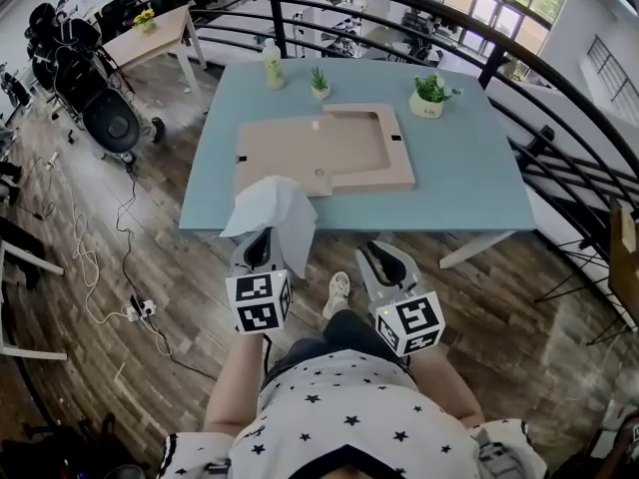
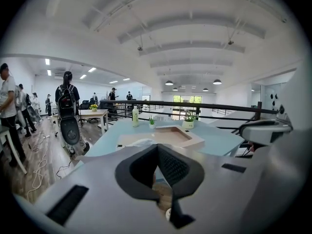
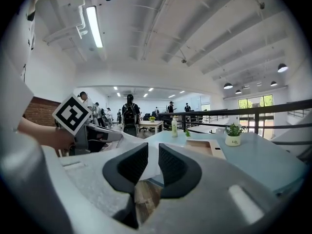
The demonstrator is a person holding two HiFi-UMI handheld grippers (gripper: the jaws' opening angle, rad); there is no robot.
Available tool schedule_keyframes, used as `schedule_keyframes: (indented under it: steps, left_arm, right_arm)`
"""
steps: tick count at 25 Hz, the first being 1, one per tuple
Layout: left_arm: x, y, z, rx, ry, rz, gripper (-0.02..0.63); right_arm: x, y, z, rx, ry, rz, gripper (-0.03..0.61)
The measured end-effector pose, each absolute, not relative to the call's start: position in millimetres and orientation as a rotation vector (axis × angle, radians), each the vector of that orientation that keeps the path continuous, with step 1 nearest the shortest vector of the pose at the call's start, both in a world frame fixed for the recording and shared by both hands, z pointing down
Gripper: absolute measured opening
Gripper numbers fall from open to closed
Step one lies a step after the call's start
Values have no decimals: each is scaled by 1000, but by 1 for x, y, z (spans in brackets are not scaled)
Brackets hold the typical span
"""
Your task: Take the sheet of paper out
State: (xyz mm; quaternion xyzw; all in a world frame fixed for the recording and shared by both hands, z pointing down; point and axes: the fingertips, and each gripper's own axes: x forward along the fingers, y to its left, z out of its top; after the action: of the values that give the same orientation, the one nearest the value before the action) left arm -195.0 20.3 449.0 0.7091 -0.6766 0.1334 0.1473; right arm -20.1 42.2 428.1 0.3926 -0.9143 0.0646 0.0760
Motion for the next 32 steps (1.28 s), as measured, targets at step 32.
schedule_keyframes:
  steps: [32]
  left_arm:
    - [-147, 72, 423, 2218, -1825, 289, 2]
  right_arm:
    - [11, 72, 421, 1385, -2667, 139, 6]
